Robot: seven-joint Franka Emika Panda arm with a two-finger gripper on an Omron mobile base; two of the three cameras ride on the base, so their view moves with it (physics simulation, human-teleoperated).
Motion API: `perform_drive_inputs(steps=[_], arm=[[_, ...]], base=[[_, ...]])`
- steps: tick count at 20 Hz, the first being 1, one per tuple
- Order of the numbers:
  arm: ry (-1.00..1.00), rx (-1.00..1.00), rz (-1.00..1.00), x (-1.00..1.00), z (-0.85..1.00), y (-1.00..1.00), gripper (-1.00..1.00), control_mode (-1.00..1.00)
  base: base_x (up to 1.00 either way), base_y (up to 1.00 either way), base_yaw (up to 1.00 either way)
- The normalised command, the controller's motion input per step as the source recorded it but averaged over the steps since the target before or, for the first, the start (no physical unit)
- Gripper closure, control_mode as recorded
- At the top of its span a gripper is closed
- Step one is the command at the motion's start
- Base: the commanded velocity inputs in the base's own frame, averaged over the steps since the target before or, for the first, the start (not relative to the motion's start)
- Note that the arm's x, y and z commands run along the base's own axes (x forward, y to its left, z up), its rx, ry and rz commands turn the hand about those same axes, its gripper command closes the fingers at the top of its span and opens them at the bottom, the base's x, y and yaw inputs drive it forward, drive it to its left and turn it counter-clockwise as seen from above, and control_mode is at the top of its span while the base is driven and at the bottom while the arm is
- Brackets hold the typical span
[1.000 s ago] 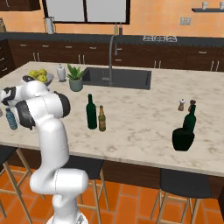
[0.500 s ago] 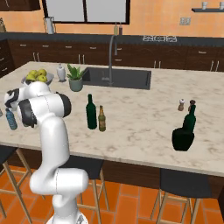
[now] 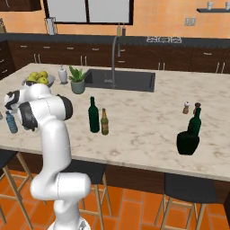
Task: Move the plastic bottles in the middle to the plastics group, and the glass bottles in the middle to the glass group.
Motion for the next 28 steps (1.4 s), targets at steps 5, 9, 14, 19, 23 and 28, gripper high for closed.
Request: perform_drive_inputs(steps=[5, 9, 14, 19, 23, 28], arm=[[0.00, 0.00, 0.00, 0.00, 0.08, 0.00, -1.00, -1.00], [0.00, 0.00, 0.00, 0.00, 0.49, 0.00, -1.00, -1.00], [0.00, 0.00, 0.00, -0.05, 0.82, -0.04, -1.00, -1.00], [0.00, 0.00, -0.03, -0.32, 0.69, -0.40, -1.00, -1.00], [0.06, 0.00, -0.15, -0.36, 0.41, -0.55, -1.00, -1.00], [0.07, 0.00, -0.30, -0.47, 0.18, -0.65, -1.00, -1.00]], base=[[0.00, 0.00, 0.00], [0.00, 0.00, 0.00], [0.00, 0.00, 0.00], [0.00, 0.00, 0.00], [0.00, 0.00, 0.00], [0.00, 0.00, 0.00]])
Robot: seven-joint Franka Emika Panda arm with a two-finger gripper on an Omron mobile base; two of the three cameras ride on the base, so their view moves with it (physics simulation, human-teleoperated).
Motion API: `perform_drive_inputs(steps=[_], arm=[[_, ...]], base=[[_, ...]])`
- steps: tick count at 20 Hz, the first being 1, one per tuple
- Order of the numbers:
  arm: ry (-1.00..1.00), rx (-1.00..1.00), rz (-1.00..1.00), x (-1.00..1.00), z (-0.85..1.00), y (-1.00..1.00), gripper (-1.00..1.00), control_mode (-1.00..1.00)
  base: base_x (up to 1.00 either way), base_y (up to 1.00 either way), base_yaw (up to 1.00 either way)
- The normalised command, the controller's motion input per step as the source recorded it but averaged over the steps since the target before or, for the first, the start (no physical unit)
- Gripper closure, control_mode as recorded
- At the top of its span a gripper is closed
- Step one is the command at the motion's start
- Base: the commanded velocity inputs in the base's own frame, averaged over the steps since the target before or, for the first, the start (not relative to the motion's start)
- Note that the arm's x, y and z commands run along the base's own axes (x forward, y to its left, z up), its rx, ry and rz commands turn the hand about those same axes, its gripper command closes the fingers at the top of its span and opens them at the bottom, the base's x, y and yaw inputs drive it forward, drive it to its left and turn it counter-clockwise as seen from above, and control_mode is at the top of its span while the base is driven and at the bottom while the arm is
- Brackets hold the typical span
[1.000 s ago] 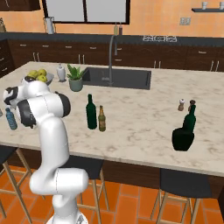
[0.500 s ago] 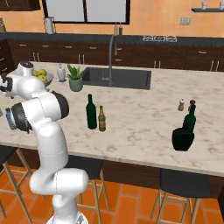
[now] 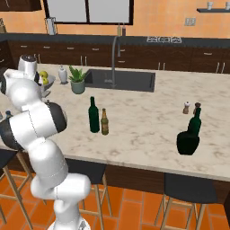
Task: Move the plastic bottles in the middle to the plastics group, and the glass bottles in the middle to the glass group.
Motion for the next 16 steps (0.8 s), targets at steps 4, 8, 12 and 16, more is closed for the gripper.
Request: perform_drive_inputs(steps=[4, 8, 12, 16], arm=[[0.04, 0.02, -0.41, -0.42, 0.01, -0.74, -1.00, -1.00], [0.05, 0.03, -0.49, -0.38, 0.00, -0.77, -1.00, -1.00], [0.07, 0.01, -0.53, -0.33, 0.00, -0.72, -1.00, -1.00], [0.07, 0.00, -0.57, -0.25, 0.00, -0.76, -1.00, -1.00]], base=[[0.00, 0.00, 0.00], [0.00, 0.00, 0.00], [0.00, 0.00, 0.00], [0.00, 0.00, 0.00]])
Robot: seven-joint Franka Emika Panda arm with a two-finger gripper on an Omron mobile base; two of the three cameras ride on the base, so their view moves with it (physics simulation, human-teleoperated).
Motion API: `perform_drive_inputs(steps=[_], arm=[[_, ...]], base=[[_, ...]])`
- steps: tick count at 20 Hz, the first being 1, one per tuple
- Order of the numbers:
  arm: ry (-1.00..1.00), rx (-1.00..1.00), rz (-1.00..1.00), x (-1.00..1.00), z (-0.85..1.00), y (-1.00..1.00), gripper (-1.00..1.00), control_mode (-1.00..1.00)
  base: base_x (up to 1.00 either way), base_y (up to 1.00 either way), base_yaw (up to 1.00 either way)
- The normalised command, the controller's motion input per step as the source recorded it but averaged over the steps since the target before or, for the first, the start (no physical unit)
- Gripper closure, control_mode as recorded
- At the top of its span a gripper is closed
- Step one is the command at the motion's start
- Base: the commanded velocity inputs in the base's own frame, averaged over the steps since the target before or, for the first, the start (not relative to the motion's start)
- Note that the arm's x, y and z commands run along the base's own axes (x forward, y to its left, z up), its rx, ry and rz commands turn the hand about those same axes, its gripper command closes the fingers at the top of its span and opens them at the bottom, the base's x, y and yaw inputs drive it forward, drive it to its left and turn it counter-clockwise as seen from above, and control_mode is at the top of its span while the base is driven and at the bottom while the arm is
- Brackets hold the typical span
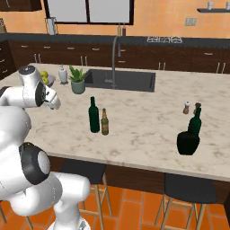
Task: Move the plastic bottles in the middle to the plastics group, and the glass bottles in the middle to the glass group.
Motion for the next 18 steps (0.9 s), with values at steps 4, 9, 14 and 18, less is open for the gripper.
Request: perform_drive_inputs(steps=[4, 9, 14, 18], arm=[[0.02, 0.00, -0.61, -0.17, 0.00, -0.77, -1.00, -1.00], [0.05, 0.00, -0.61, -0.10, 0.04, -0.80, -1.00, -1.00], [0.19, -0.09, -0.15, -0.01, 0.25, -0.21, -1.00, -1.00], [0.12, -0.12, 0.10, 0.00, 0.41, -0.05, -1.00, -1.00]], base=[[0.00, 0.00, 0.00], [0.00, 0.00, 0.00], [0.00, 0.00, 0.00], [0.00, 0.00, 0.00]])
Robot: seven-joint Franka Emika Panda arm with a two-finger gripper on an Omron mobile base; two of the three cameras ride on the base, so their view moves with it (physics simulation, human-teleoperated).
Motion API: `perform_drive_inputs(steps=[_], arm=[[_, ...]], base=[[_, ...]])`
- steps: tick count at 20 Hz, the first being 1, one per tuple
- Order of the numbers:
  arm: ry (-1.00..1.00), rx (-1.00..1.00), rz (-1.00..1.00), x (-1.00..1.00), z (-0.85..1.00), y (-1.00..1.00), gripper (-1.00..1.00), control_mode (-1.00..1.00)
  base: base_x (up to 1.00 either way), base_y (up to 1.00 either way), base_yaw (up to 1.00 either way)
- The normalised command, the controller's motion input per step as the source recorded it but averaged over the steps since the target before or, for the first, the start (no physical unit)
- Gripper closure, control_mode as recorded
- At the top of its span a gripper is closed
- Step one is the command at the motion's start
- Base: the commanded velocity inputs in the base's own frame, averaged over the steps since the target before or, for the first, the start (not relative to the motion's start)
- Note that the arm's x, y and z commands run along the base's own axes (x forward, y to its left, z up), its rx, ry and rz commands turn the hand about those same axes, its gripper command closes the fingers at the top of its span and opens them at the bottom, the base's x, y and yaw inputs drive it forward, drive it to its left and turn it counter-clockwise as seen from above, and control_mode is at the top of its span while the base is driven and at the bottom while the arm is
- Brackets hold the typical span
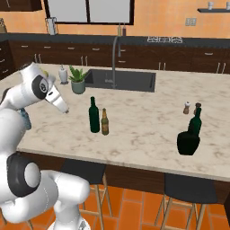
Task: Move the plastic bottles in the middle to the plastics group, and the glass bottles in the middle to the glass group.
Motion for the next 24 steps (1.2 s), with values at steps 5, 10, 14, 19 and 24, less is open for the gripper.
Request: perform_drive_inputs(steps=[5, 10, 14, 19, 24], arm=[[0.00, 0.01, 0.13, 0.01, 0.00, -0.40, -1.00, -1.00], [-0.01, 0.10, 0.09, 0.06, -0.05, -0.45, -1.00, -1.00], [-0.02, 0.12, 0.18, 0.00, 0.00, -0.21, -1.00, -1.00], [0.00, 0.02, 0.35, 0.04, 0.00, 0.00, -1.00, -1.00], [0.00, -0.02, 0.18, 0.17, 0.03, -0.07, -1.00, -1.00]], base=[[0.00, 0.00, 0.00], [0.00, 0.00, 0.00], [0.00, 0.00, 0.00], [0.00, 0.00, 0.00], [0.00, 0.00, 0.00]])
